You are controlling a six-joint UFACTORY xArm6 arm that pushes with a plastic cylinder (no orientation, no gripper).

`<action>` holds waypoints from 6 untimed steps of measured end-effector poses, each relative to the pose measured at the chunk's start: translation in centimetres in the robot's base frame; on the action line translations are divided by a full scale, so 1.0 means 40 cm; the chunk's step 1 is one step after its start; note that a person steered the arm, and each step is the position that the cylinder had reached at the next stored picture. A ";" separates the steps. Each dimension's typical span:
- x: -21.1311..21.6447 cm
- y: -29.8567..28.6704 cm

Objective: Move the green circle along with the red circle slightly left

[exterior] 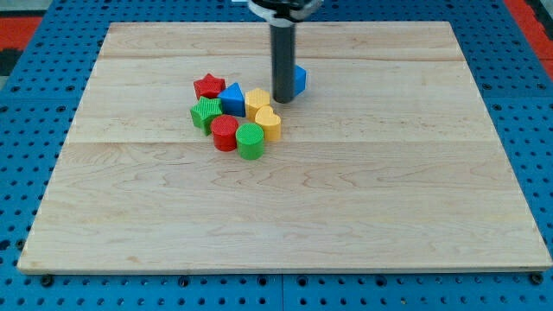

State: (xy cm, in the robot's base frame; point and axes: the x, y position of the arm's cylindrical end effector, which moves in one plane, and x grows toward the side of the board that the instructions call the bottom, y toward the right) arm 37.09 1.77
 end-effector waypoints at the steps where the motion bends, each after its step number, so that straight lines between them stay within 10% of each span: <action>1: 0.019 -0.017; 6: 0.210 -0.084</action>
